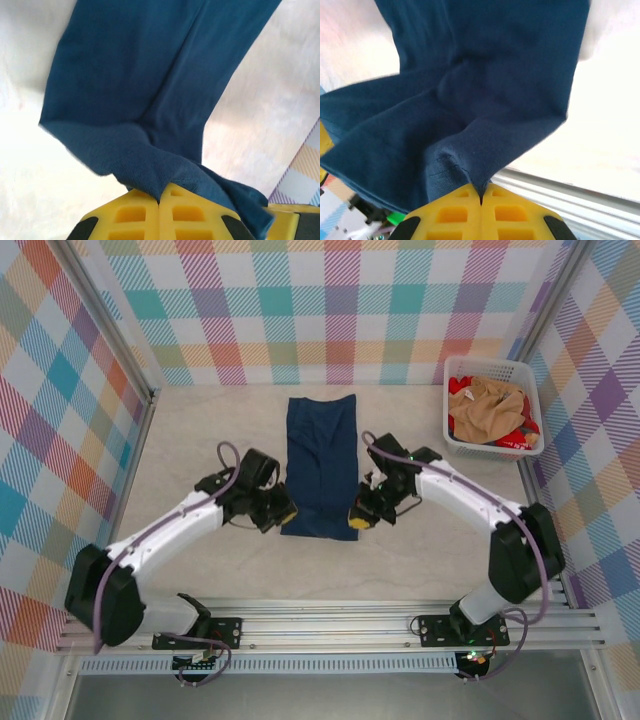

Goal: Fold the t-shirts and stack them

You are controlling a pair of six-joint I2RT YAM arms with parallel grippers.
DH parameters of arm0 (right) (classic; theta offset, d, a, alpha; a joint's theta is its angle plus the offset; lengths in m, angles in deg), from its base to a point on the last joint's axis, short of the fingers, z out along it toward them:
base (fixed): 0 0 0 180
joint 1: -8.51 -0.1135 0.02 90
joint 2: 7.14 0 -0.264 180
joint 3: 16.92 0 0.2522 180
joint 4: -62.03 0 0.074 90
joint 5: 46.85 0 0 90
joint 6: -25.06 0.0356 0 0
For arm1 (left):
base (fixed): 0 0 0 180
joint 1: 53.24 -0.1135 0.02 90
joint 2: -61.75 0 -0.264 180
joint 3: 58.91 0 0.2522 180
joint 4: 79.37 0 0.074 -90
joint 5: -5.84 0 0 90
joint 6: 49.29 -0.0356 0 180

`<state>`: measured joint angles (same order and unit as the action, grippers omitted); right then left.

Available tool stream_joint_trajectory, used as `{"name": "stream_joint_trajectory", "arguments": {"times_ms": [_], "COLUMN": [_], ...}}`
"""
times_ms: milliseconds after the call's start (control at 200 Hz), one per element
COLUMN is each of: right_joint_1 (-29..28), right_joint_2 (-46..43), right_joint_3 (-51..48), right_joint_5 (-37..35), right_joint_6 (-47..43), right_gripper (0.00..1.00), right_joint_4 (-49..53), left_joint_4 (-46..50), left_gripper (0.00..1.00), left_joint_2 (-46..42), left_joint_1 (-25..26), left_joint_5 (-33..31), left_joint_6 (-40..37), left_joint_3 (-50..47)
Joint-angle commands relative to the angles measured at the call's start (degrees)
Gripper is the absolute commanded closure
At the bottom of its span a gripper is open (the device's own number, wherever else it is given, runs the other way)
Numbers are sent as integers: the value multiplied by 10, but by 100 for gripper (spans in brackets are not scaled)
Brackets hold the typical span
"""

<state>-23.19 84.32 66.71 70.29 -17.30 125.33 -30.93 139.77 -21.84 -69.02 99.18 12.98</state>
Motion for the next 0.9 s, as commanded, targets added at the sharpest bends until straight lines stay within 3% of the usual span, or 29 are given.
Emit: {"name": "stream_joint_trajectory", "arguments": {"times_ms": [0, 300, 505, 545, 580, 655, 735, 895], "right_joint_1": [30, 88, 103, 106, 109, 115, 117, 113], "right_joint_2": [60, 248, 347, 366, 379, 391, 380, 297], "right_joint_3": [77, 313, 416, 430, 440, 449, 458, 381], "right_joint_5": [-35, -55, -46, -39, -38, -39, -66, -104], "right_joint_6": [-21, -54, -54, -52, -51, -55, -65, -73], "right_gripper": [100, 100, 100, 100, 100, 77, 57, 49], "right_joint_4": [23, 63, 75, 73, 67, 40, 37, 17], "left_joint_4": [5, 8, 10, 20, 26, 33, 25, 11], "left_gripper": [100, 100, 100, 95, 82, 60, 51, 51], "left_joint_2": [70, 256, 338, 358, 373, 388, 368, 267], "left_joint_1": [-42, -97, -121, -124, -127, -133, -135, -135], "left_joint_5": [2, 28, 44, 44, 45, 41, 37, 22], "left_joint_6": [-61, -125, -147, -154, -161, -172, -177, -169], "left_joint_3": [68, 234, 306, 329, 345, 370, 367, 254]}}
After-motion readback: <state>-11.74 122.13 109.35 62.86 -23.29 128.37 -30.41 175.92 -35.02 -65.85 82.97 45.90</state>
